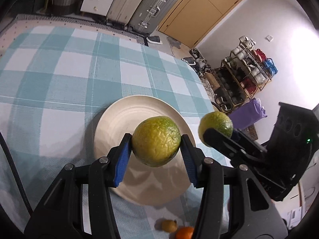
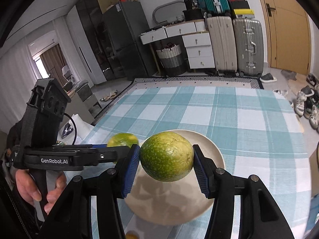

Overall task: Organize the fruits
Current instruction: 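Carry both citrus fruits onto the cream plate and open both grippers, then withdraw both tools from the plate back toward the remaining fruits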

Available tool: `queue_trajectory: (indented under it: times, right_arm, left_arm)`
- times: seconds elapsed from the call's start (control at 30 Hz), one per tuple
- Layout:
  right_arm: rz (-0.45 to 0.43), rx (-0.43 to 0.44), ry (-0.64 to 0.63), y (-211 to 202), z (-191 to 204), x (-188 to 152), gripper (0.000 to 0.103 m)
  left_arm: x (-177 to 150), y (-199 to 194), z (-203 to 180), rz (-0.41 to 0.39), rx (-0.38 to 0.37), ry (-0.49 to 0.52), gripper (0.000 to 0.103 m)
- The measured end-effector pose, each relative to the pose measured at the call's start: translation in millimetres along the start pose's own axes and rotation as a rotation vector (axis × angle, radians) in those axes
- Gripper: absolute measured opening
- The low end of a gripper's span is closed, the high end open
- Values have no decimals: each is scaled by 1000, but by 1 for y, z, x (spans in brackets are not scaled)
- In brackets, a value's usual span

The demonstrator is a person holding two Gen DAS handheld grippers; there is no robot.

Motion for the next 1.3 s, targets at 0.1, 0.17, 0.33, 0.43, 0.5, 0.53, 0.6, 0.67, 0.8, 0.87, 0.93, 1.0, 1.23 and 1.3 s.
queue_trajectory:
  times: [0.1, 0.17, 0.33, 0.43, 0.5, 0.53, 0.6, 0.67, 0.8, 0.87, 0.93, 1.0, 1.23, 1.3]
  right_arm:
    - [4, 10, 49, 16, -15, 1, 53]
    - [17, -6, 53, 29, -22, -1, 53]
    - [61, -27, 24, 53, -28, -10, 53]
    - [88, -57, -11, 64, -30, -14, 54]
    - [97, -55, -10, 69, -32, -17, 54]
    - [99, -54, -7, 70, -33, -18, 54]
    - [102, -58, -4, 74, -36, -19, 54]
    - [105, -55, -5, 77, -36, -19, 54]
    - [86, -65, -9, 75, -35, -16, 59]
    - [36, -73, -14, 64, -34, -10, 76]
    - [-5, -77, -17, 52, -33, -5, 80]
    - [-36, -90, -4, 39, -35, -1, 81]
    - [-59, -130, -1, 7, -37, -3, 86]
    - [-58, -154, 11, -1, -40, -5, 90]
  left_arm:
    - [11, 18, 7, 5, 5, -13, 46]
    - [17, 28, 11, 12, 14, -13, 46]
    - [26, 54, 18, 45, 11, -28, 47]
    - [30, 67, 21, 58, 9, -31, 46]
    - [31, 75, 23, 70, 5, -40, 46]
    - [32, 78, 23, 71, 5, -40, 47]
    - [34, 82, 24, 74, 8, -40, 47]
    - [36, 84, 25, 74, -2, -52, 47]
    - [43, 76, 22, 42, -36, -59, 51]
    - [44, 69, 19, 24, -25, -46, 63]
    - [45, 59, 17, -2, -9, -39, 67]
    - [45, 51, 16, -15, -1, -42, 67]
    - [30, 19, 17, -40, 96, -9, 73]
    - [23, 8, 13, -66, 133, 30, 74]
Point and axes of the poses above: each gripper's, at about its wrist camera, not at the fingertips, and y roughly the way its jaws point, z to its left, x to its top, the point moved 7 cm from there along y, roughly the way its jaws point, and after that the axes turned 1 degree about -y, right-handed, at the moved point
